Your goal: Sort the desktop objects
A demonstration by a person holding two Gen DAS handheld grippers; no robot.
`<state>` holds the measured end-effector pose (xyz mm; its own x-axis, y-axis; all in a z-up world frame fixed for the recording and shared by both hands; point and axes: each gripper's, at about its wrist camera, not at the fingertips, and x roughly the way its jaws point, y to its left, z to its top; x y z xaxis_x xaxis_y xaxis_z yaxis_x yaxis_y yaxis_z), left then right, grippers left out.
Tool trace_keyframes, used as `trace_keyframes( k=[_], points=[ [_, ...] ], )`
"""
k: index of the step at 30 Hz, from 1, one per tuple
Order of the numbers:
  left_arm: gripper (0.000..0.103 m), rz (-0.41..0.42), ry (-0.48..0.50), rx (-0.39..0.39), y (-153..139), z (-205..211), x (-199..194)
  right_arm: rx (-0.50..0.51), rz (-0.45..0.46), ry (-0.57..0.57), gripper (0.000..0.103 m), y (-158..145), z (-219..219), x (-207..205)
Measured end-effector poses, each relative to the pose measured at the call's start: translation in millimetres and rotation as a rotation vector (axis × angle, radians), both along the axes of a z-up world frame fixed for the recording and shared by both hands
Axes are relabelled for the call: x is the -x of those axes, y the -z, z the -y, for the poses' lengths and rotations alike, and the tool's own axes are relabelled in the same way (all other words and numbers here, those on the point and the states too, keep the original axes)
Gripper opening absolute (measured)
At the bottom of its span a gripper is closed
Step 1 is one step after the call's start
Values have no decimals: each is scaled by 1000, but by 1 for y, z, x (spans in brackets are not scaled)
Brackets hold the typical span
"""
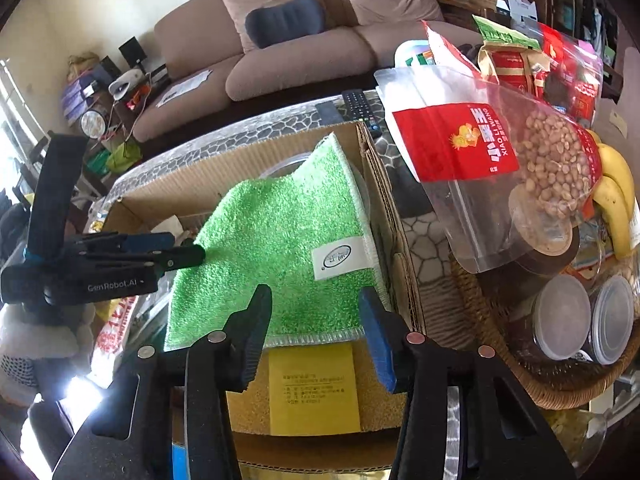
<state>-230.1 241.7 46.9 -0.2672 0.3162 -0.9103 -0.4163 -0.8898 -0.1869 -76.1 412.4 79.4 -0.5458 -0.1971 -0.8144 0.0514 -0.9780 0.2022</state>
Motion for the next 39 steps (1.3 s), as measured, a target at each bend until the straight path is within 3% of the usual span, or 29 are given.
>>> trace_keyframes(
  k=[2, 5, 11, 13, 15, 17, 23, 28, 30, 31, 32, 35, 36, 39],
  points=[
    [21, -3, 28, -2, -1, -7, -2, 2, 11, -2, 47, 7, 0, 2],
    [14, -44, 51, -1, -11, -15, -8, 28, 8, 5, 45, 12, -3, 3],
    [12, -113, 90, -93, -46, -17, -16, 28, 3, 11, 45, 12, 1, 5],
    [13, -191, 76, -23, -57, -17, -17, 24, 5, 10, 45, 11, 3, 6],
    [17, -282, 64, 114, -59, -19, -18, 29, 4, 10, 45, 10, 4, 6],
    [43, -288, 67, 185, -50, -17, -13, 19, 7, 9, 45, 9, 6, 7],
    [45, -220, 33, 147, -38, 7, -18, 10, 9, 19, 46, 1, 4, 2],
    [46, -207, 23, 95, -50, 29, -35, 7, -15, 32, 53, -18, 3, -8],
    [53, -207, 14, 63, -60, 43, -43, 1, -26, 24, 55, -28, 7, -10],
    [62, -209, 11, 51, -66, 52, -47, -4, -33, 19, 57, -33, 10, -13],
    [71, -212, 9, 37, -71, 62, -51, -5, -41, 14, 64, -39, 16, -15],
    [84, -217, -9, 13, -87, 93, -59, -4, -63, -17, 83, -55, 36, -18],
    [85, -220, -18, 12, -91, 105, -62, -8, -71, -30, 86, -61, 46, -18],
    [102, -234, -51, 7, -103, 143, -69, -10, -85, -78, 90, -74, 79, -17]
  ],
)
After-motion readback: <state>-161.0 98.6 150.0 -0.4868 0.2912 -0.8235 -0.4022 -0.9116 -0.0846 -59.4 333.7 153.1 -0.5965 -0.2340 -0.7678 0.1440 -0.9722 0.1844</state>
